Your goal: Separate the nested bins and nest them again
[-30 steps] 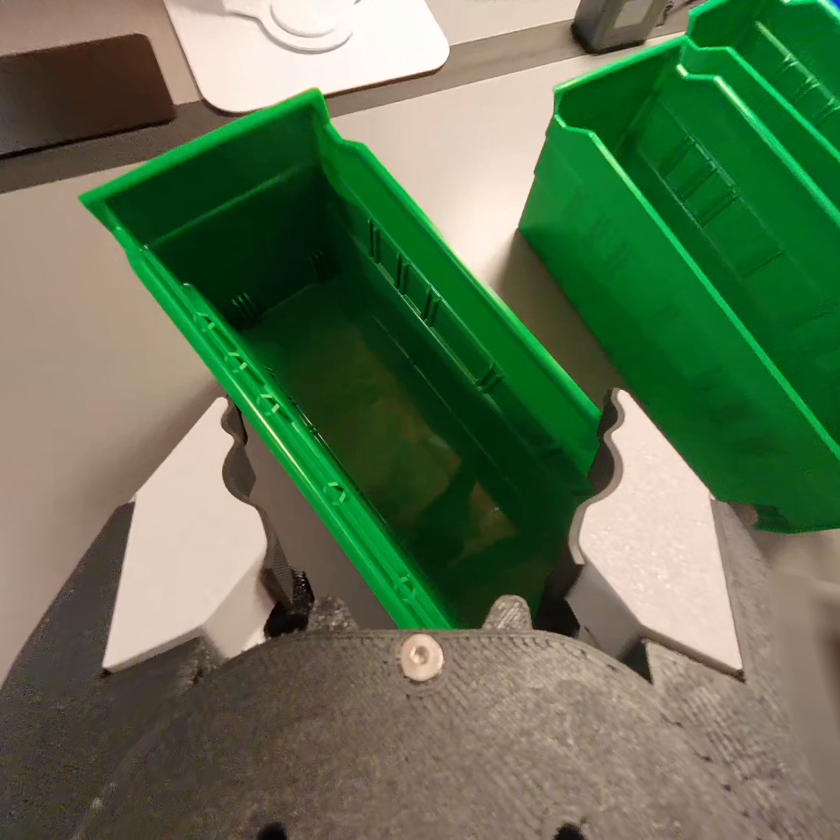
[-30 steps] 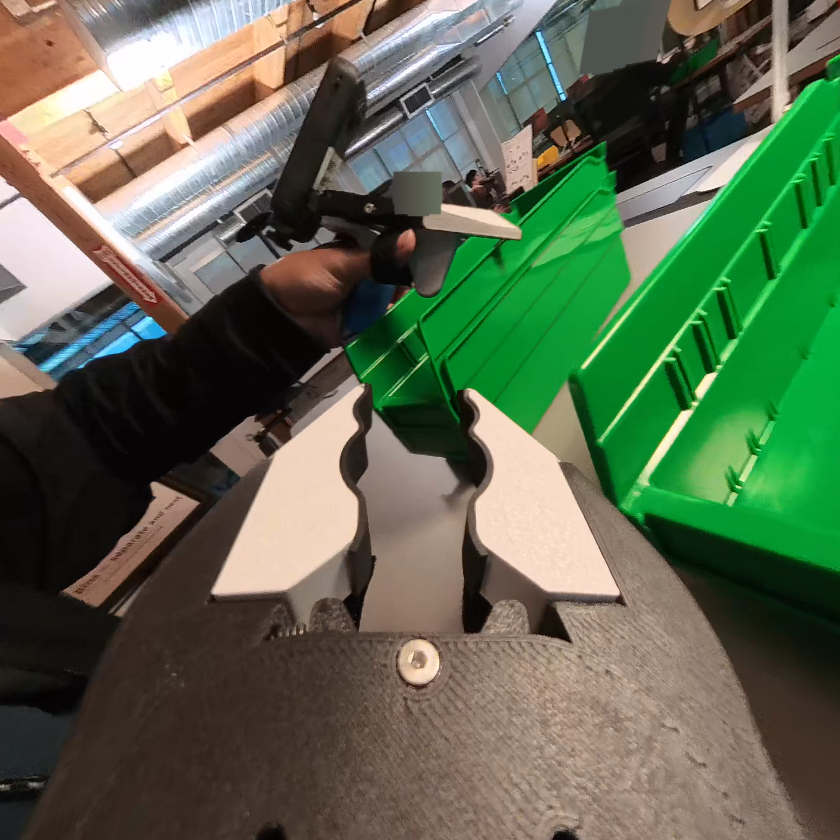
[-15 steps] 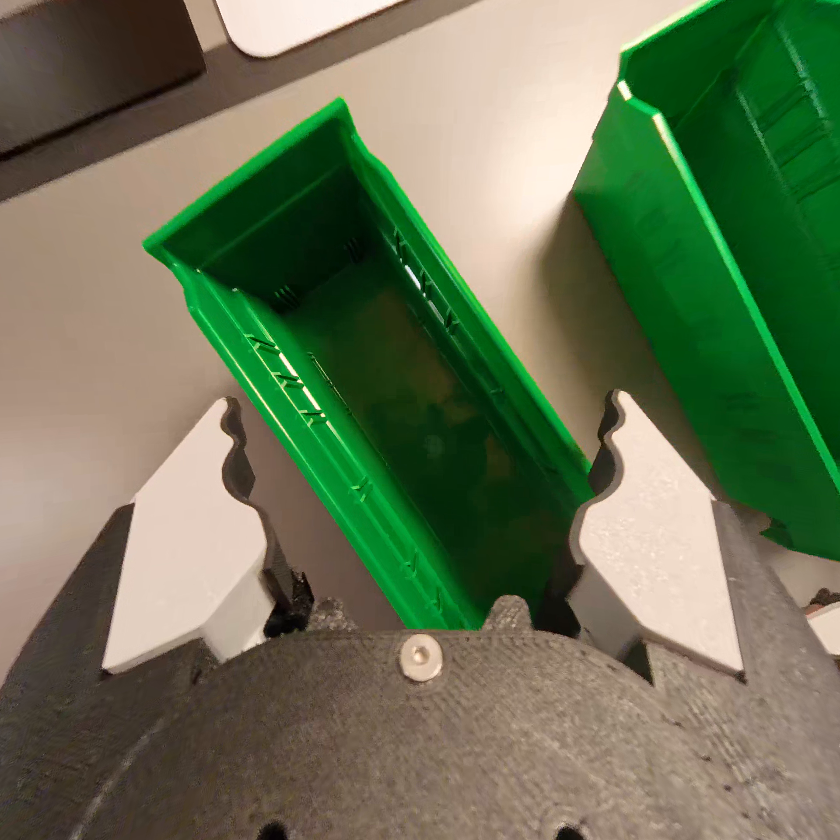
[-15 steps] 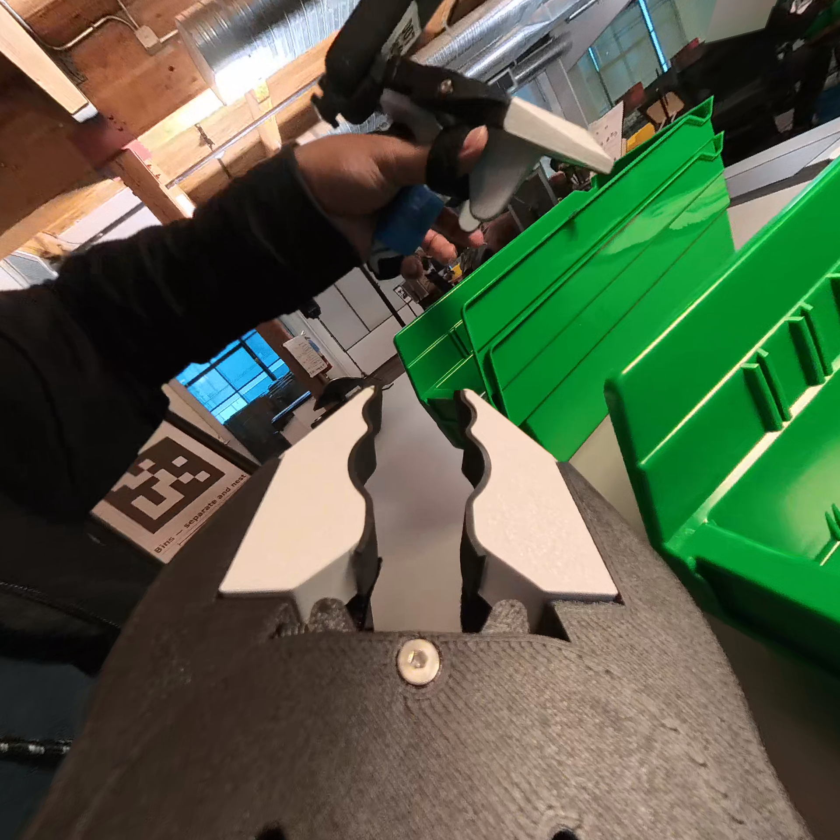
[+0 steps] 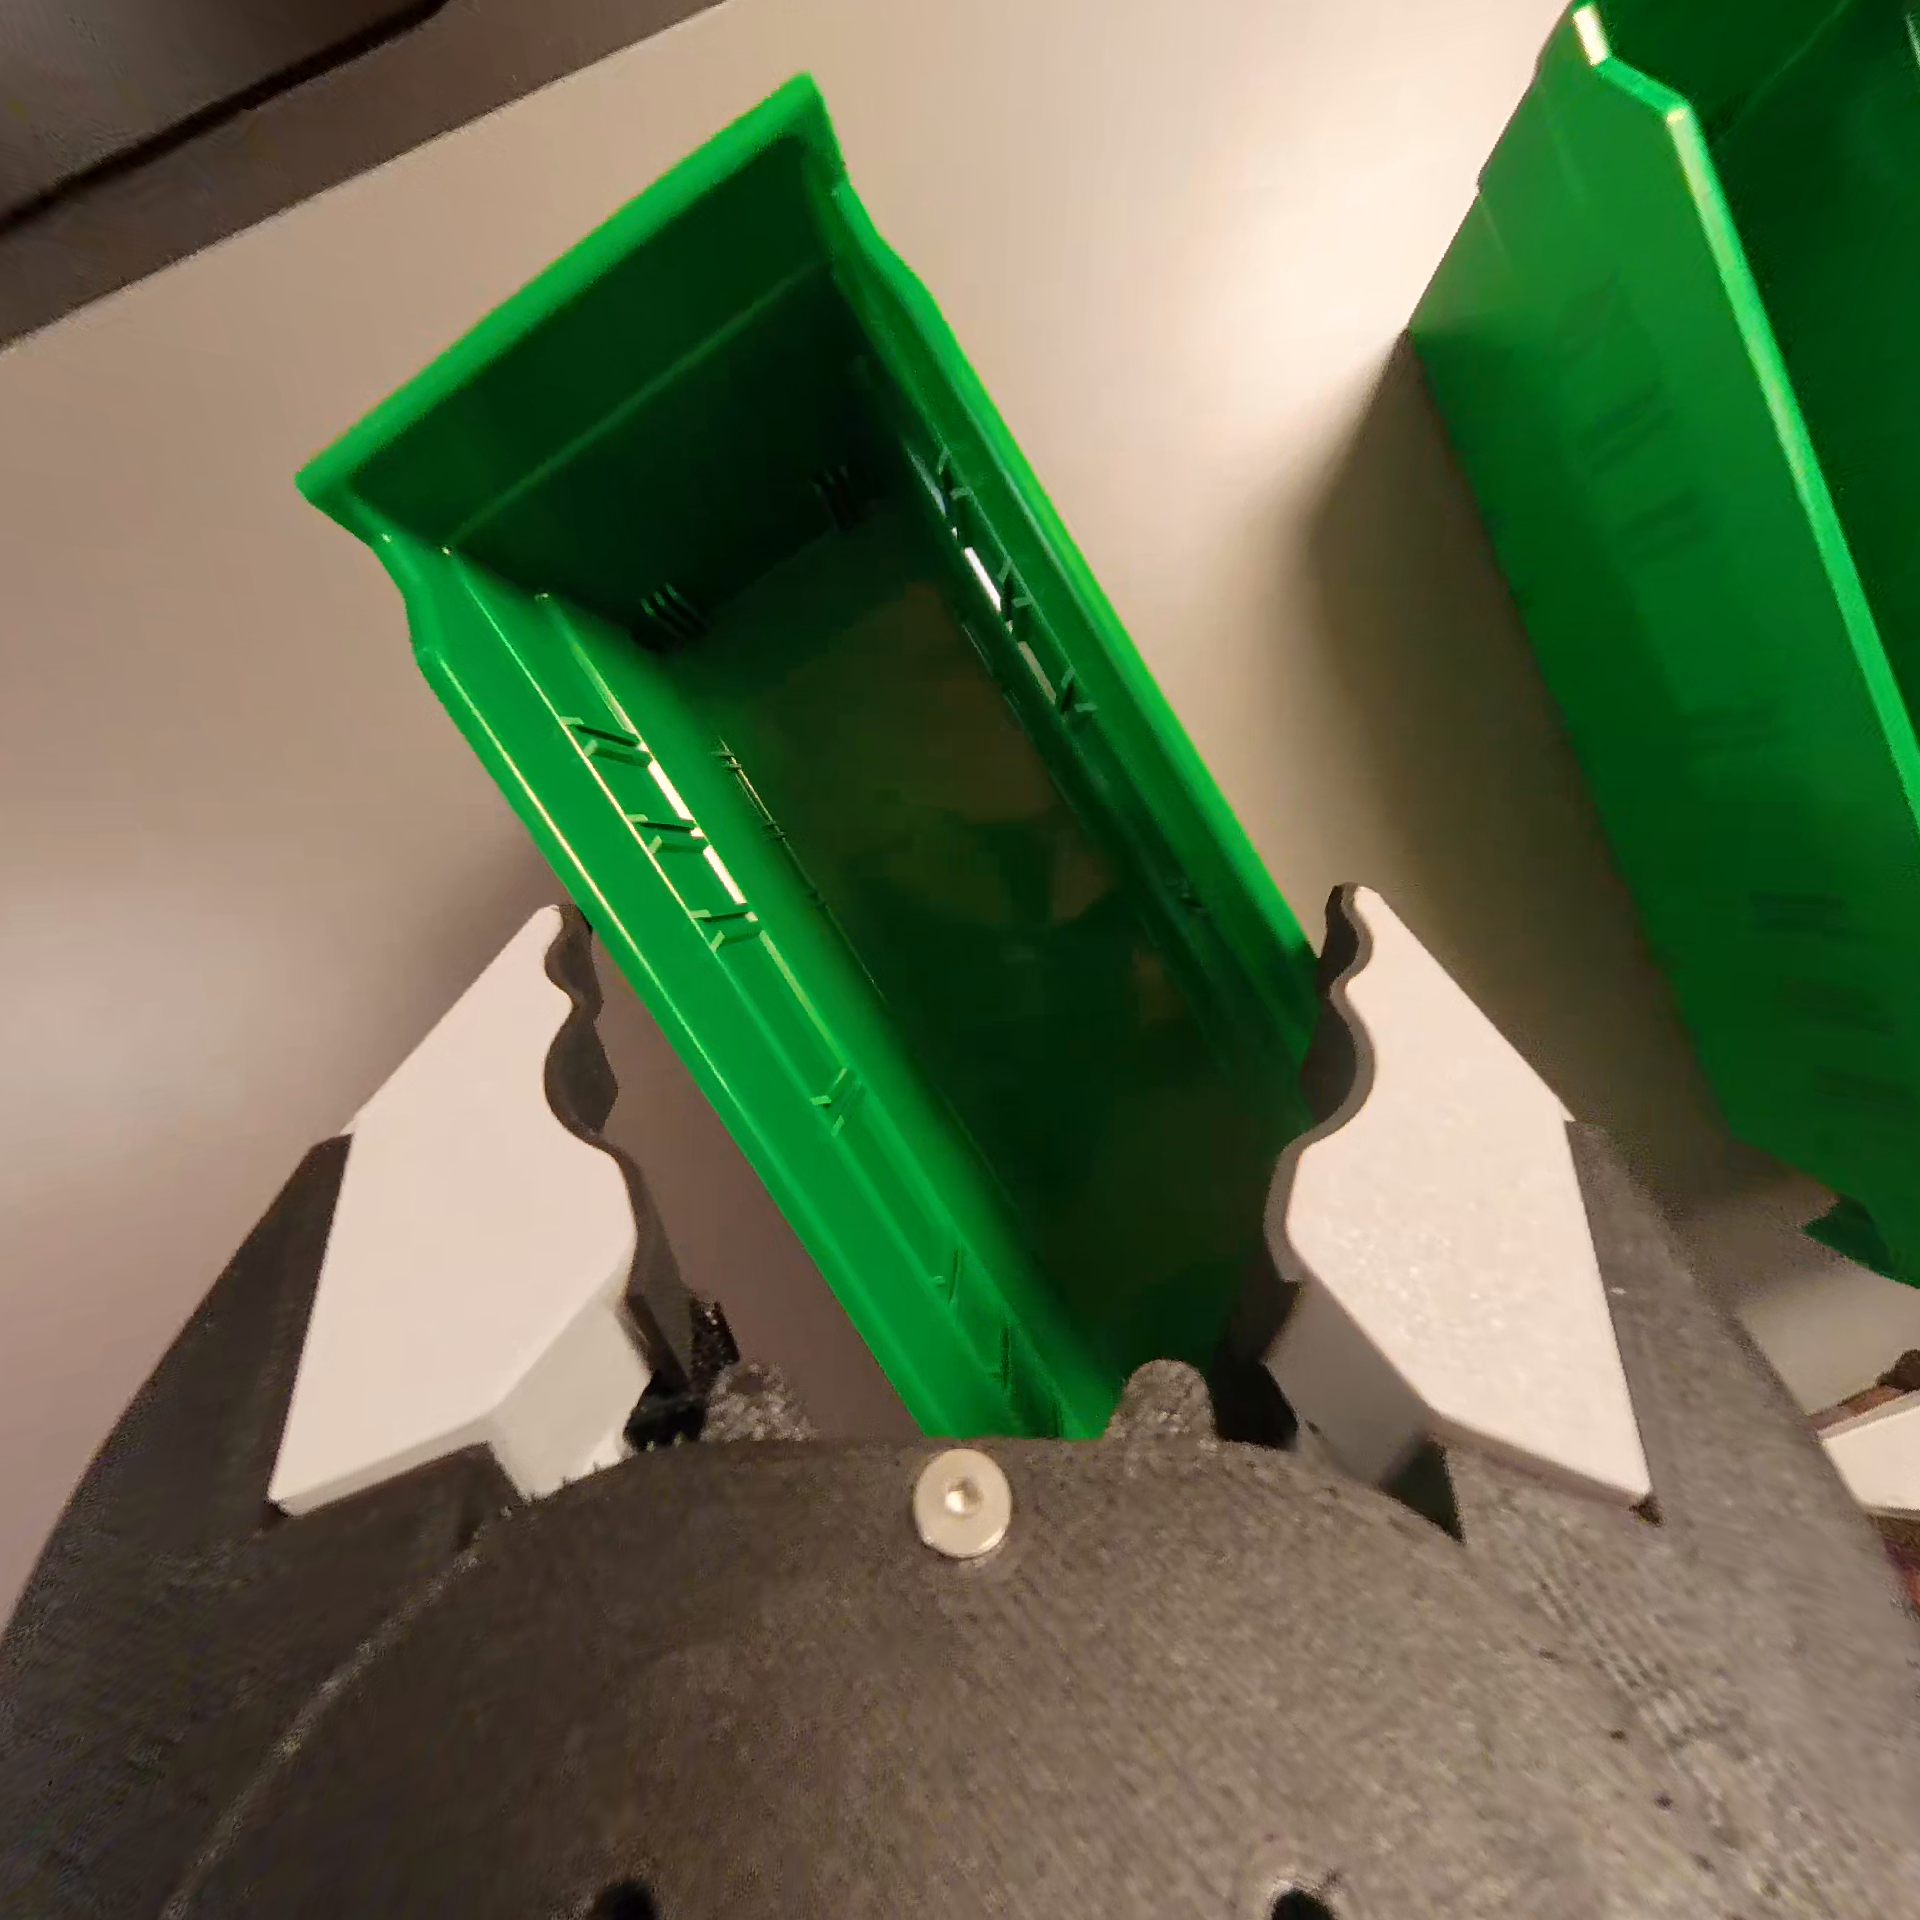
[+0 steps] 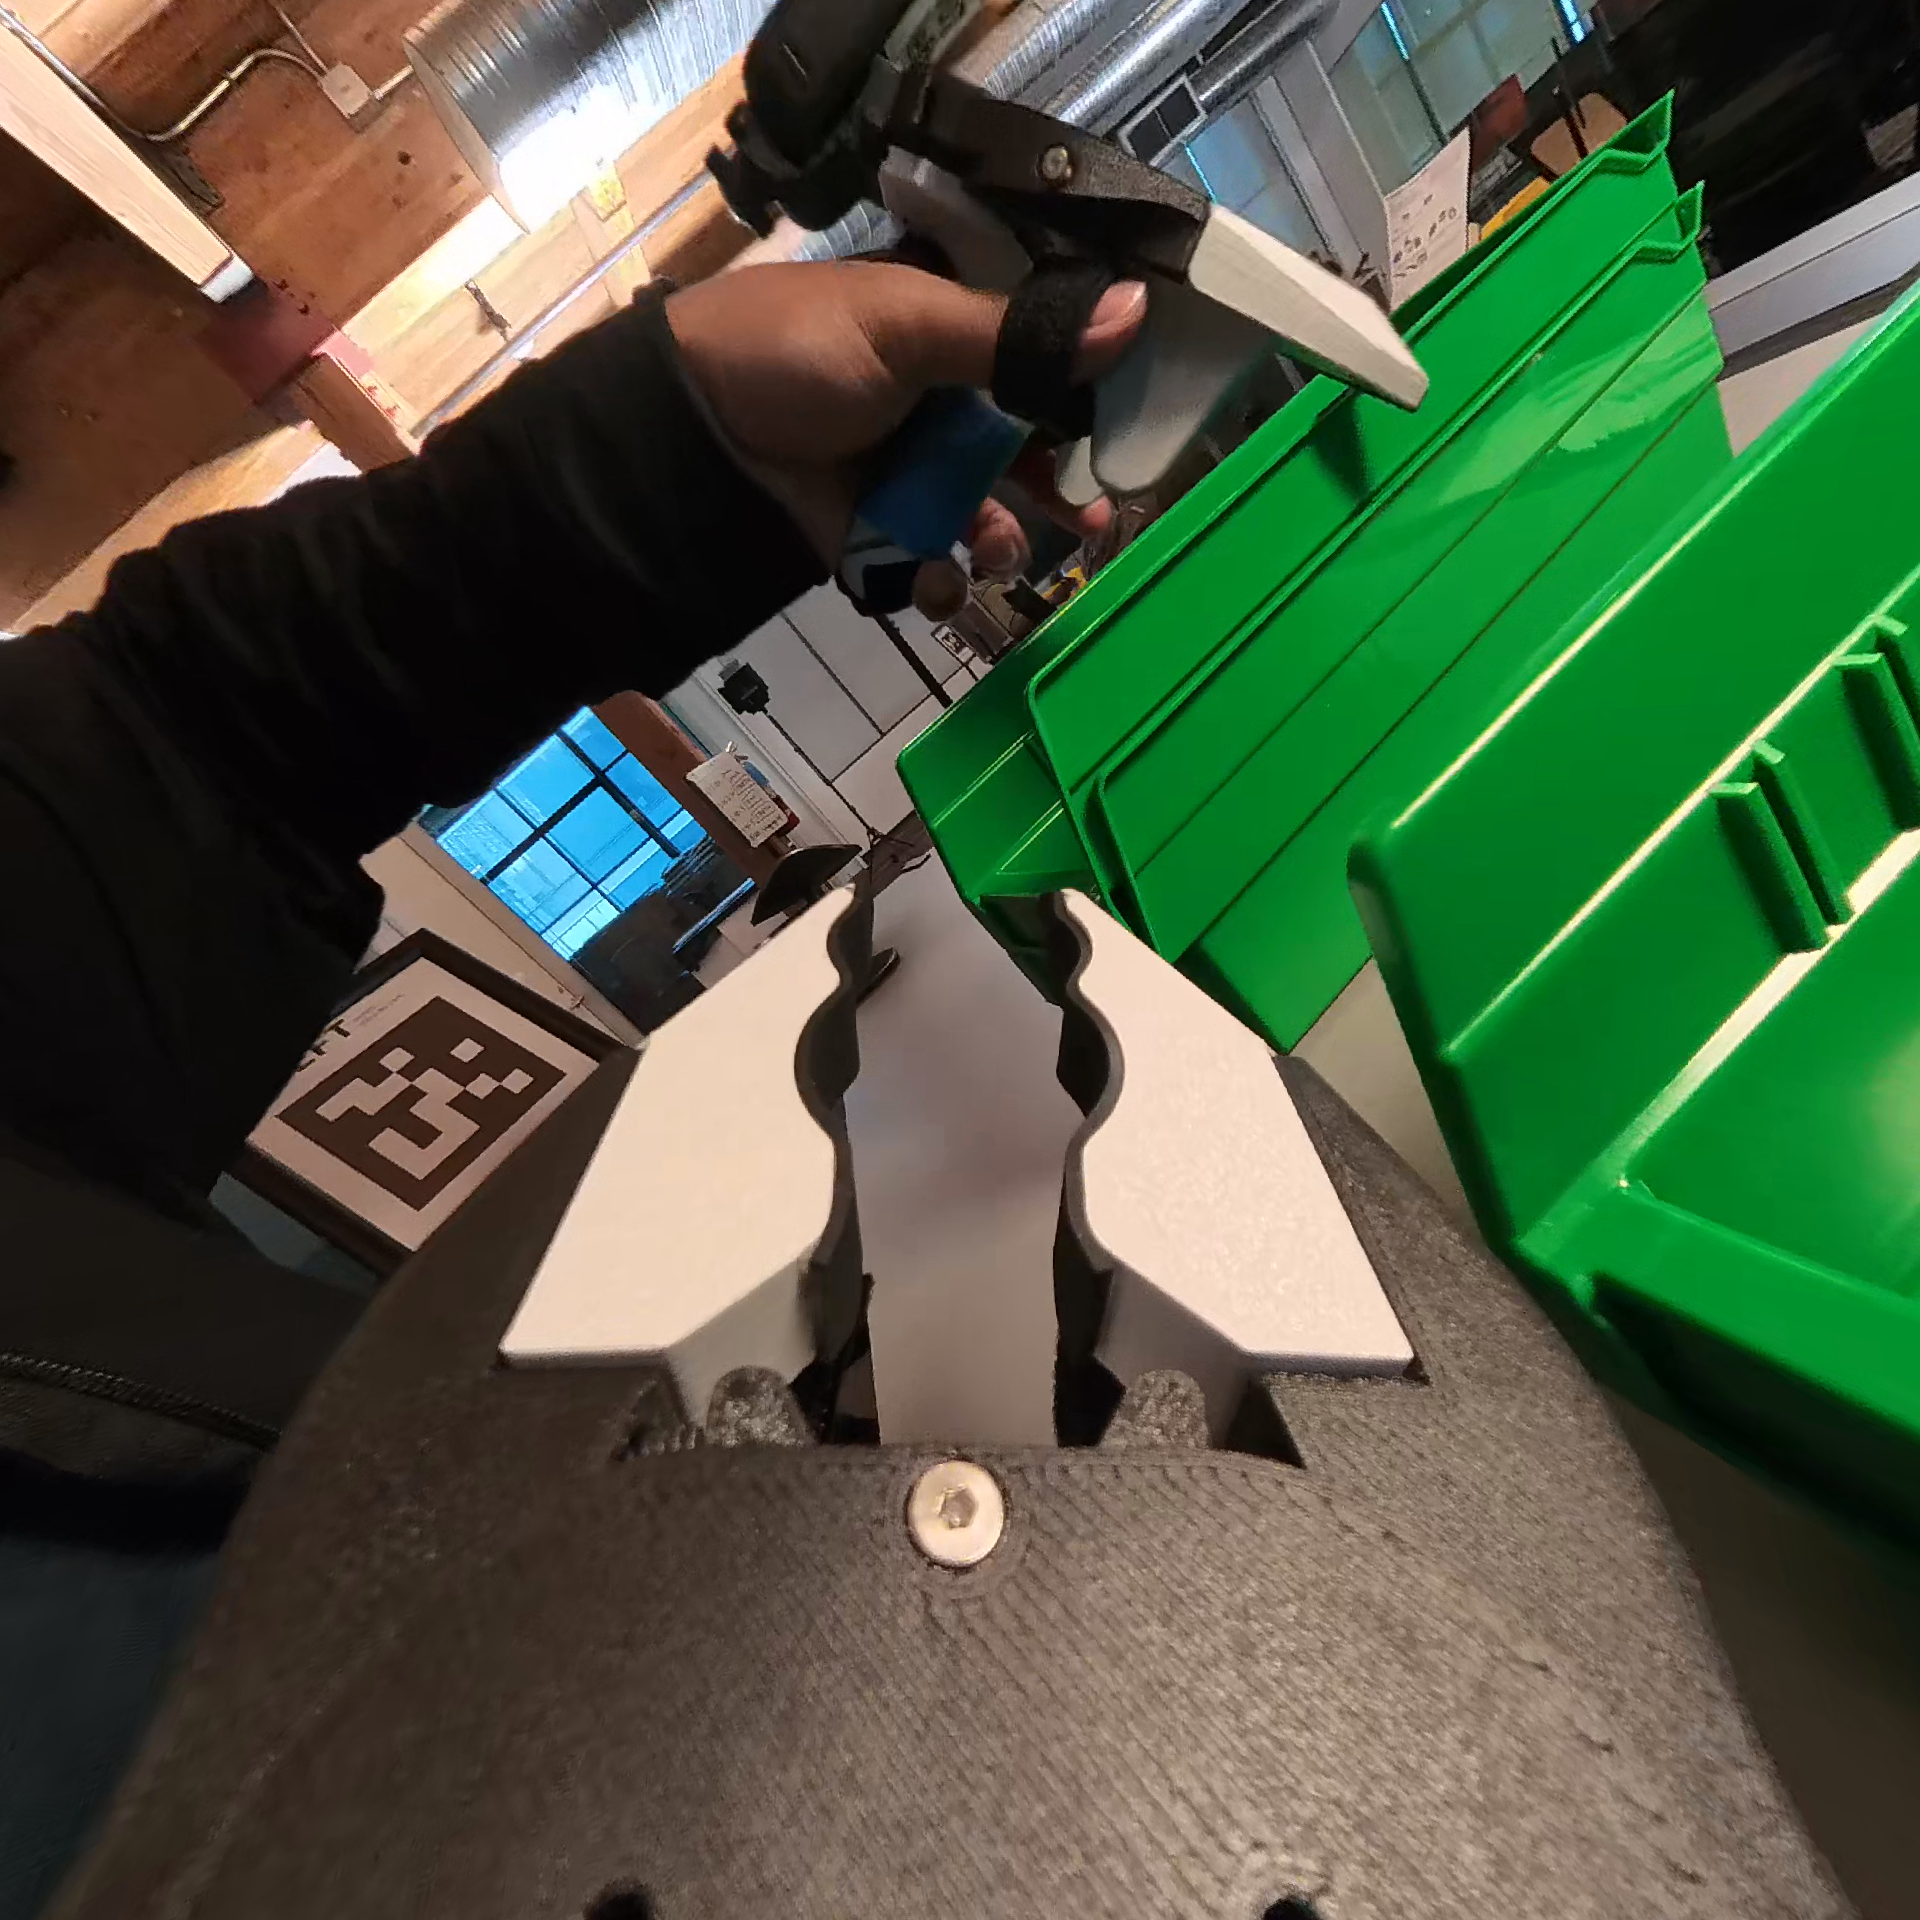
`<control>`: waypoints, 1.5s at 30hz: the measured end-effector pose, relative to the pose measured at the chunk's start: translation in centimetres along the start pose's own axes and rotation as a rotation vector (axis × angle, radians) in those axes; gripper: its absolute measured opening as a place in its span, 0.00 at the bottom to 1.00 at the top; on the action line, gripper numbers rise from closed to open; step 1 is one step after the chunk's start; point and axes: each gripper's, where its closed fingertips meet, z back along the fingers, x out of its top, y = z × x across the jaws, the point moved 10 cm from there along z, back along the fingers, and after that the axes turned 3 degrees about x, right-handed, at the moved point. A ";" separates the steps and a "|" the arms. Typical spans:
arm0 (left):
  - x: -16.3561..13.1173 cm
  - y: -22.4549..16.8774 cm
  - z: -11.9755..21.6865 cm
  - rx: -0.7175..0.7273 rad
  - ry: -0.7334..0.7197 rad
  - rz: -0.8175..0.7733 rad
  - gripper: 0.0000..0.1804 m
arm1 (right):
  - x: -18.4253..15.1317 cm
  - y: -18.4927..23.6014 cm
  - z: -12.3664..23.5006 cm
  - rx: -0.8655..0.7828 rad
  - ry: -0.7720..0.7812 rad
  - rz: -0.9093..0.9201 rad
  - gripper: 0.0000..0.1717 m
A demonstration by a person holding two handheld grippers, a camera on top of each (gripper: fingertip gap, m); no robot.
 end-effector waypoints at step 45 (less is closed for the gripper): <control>-0.7 -0.4 0.8 0.049 -0.021 -0.007 0.54 | 0.1 0.3 0.6 0.081 -0.035 -0.018 0.18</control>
